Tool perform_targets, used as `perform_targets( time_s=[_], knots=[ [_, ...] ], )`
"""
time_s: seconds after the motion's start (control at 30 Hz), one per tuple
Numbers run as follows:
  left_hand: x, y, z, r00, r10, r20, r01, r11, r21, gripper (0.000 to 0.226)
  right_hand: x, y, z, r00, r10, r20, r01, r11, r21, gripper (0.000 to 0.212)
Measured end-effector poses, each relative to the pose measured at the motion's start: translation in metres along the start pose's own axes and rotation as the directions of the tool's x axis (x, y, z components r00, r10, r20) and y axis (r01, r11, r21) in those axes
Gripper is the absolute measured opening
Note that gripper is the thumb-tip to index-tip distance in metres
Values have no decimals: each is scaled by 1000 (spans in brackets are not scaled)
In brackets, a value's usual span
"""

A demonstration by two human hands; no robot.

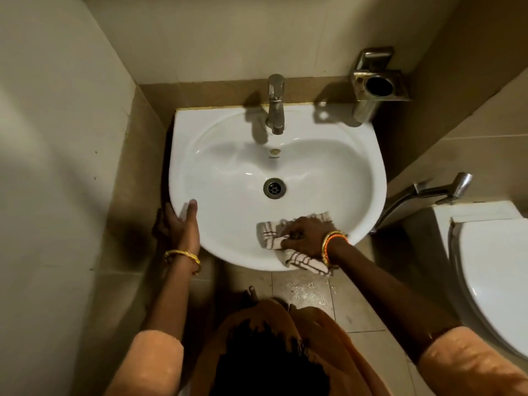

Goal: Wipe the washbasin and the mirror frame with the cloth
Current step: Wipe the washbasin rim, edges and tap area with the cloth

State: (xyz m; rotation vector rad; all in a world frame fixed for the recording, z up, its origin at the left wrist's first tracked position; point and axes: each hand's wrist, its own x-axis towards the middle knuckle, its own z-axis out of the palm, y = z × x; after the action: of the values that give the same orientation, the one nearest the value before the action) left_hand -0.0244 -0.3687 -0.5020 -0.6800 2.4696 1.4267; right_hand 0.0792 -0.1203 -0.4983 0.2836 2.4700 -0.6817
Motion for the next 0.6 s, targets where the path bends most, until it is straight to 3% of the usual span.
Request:
perform_targets(
  time_s=[0.13,0.23,0.33,0.47,0.6],
  knots=[
    [-68,-4,28,992,35,-121,-36,999,-6,81,10,51,-33,982,88,-168,-138,938,-317,44],
    [-85,-14,40,965,177,-193,-159,982,105,82,35,85,-60,950,7,-313,-155,879,-450,45],
    [-95,-17,46,928,290,-233,-241,946,215,77,51,94,-83,935,-81,-344,-128,829,-545,48],
    [-96,-24,48,945,248,-213,-198,953,229,72,43,96,-83,899,-54,-435,-211,816,-538,56],
    [-99,-32,55,944,263,-199,-198,935,295,69,19,89,-74,886,146,-441,-360,815,-454,67]
  ],
)
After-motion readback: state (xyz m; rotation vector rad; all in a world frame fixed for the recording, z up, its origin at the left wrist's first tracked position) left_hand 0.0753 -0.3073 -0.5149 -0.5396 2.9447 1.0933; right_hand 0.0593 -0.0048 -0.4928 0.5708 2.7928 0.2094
